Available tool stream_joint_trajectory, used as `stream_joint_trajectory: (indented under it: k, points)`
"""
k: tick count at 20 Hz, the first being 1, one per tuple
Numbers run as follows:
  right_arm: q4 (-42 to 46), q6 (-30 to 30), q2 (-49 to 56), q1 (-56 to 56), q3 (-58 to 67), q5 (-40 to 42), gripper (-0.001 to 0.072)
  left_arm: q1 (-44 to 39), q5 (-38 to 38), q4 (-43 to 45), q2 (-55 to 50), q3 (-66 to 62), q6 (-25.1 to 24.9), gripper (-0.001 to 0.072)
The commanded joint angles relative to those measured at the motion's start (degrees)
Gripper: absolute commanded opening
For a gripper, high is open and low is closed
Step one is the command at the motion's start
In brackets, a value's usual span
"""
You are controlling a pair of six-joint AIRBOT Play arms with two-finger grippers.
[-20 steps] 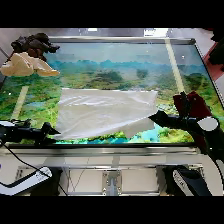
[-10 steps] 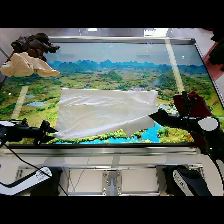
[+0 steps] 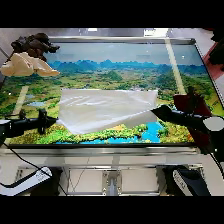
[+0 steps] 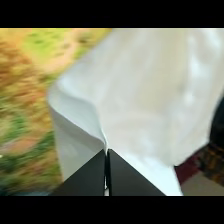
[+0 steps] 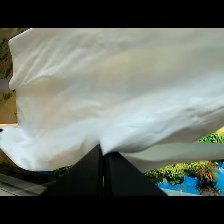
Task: Fold the shirts.
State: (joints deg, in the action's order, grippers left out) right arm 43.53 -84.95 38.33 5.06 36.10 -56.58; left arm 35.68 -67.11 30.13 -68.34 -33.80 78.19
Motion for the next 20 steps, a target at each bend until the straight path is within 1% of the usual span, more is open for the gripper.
stream_joint_trajectory:
  k: [1, 3, 4, 6, 7, 9, 11, 13, 15, 20]
  points:
    - [7.3, -5.1, -0.9, 0.0, 5.1, -0.6, 0.0034, -0.1, -1.3, -24.7, 1.0, -4.3, -9.1, 0.0004]
    - [8.3, -5.1, 0.7, 0.0, 6.9, 2.2, 0.0034, -1.9, 0.9, -23.8, 1.0, -9.5, -9.0, 0.0004]
    - [8.3, -4.9, 2.3, 0.0, 7.4, 4.7, 0.0034, -4.2, 3.5, -22.5, 1.0, -11.9, -9.0, 0.0003]
    - [7.5, -2.8, 6.8, -0.1, 8.2, 9.6, 0.0034, -10.8, 11.6, -17.6, 0.6, -16.3, -7.9, 0.0002]
    - [6.5, -0.9, 9.6, -0.1, 8.7, 11.8, 0.0034, -14.7, 15.6, -12.8, -0.3, -18.4, -6.2, 0.0003]
    - [2.2, 3.9, 16.9, -0.1, 10.1, 17.0, 0.0034, -21.4, 20.9, -4.5, -3.2, -21.1, -2.9, 0.0003]
    - [-1.2, 8.0, 24.4, -0.2, 11.8, 21.0, 0.0034, -25.7, 25.2, -2.0, -7.0, -21.6, -1.0, 0.0003]
    - [-2.4, 10.3, 31.6, -0.2, 13.9, 23.5, 0.0034, -27.6, 28.8, -1.4, -11.1, -21.6, -0.2, 0.0003]
    - [-2.4, 11.6, 38.1, -0.2, 15.9, 25.0, 0.0034, -27.6, 31.0, -1.3, -14.6, -21.6, 0.3, 0.0003]
    - [-2.4, 12.9, 50.1, -0.2, 20.2, 27.6, 0.0034, -27.5, 38.6, -1.1, -18.9, -21.6, 2.4, 0.0003]
